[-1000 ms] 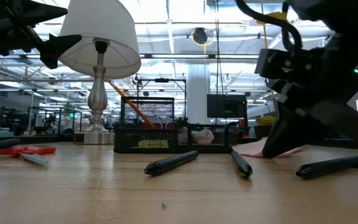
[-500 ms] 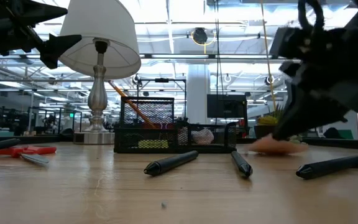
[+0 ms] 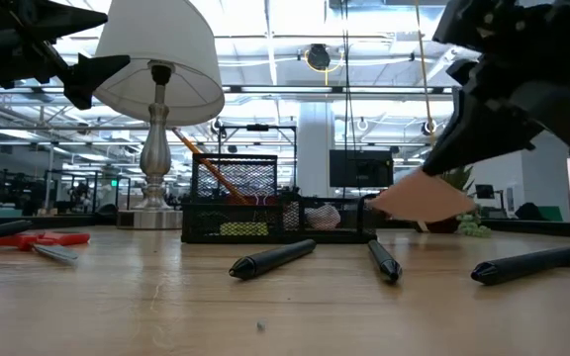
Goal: Pick and place office supplies into organizer
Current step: Put the pink sticky notes into the black desk organizer, then put the black pen into the black desk organizer
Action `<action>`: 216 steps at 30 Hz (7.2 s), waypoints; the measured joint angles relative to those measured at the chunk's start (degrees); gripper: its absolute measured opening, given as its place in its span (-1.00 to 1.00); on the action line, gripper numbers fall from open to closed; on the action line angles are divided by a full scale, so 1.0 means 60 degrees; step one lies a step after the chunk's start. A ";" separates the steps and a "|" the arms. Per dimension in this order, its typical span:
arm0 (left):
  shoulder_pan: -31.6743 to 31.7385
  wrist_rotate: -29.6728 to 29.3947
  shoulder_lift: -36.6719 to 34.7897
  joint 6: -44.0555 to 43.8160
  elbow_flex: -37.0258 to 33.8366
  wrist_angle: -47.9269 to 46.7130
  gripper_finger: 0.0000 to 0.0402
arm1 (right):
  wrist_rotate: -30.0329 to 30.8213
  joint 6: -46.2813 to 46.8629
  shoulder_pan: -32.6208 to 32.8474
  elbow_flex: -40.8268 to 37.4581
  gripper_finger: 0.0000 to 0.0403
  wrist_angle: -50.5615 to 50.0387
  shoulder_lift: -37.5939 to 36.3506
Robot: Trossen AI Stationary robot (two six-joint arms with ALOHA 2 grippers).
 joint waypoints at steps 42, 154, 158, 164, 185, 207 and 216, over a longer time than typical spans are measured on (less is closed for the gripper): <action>0.0000 0.0000 0.0002 0.0000 0.0000 0.0001 0.59 | 0.0446 -0.5200 -0.2421 0.0015 -1.00 0.5118 0.0578; 0.0000 0.0000 0.0002 0.0000 0.0000 0.0004 0.59 | -0.8051 0.0278 -0.0220 -0.1378 -0.59 0.3325 -0.1413; 0.0000 0.0000 0.0001 0.0000 0.0000 0.0000 0.59 | -0.7004 -0.0006 0.0197 -0.1716 -0.59 0.4529 -0.1874; 0.0000 0.0000 0.0002 0.0000 -0.0003 -0.0011 0.59 | -0.5427 -0.0661 0.0843 -0.2901 -0.60 0.6697 -0.2887; -0.0025 0.0663 -0.0002 -0.0317 0.0000 0.0212 0.59 | -0.3226 -0.3955 0.0987 -0.8009 -0.67 1.6147 -0.5051; -0.0078 0.1519 0.2143 -0.3281 0.0000 -0.0735 0.59 | -0.1029 -0.5956 0.0670 -0.8958 -0.79 1.5684 -0.6096; -0.1076 0.1136 0.2970 -0.4798 0.0345 -0.0668 0.59 | -0.0769 -0.5956 0.0670 -0.8965 -0.79 1.4937 -0.6093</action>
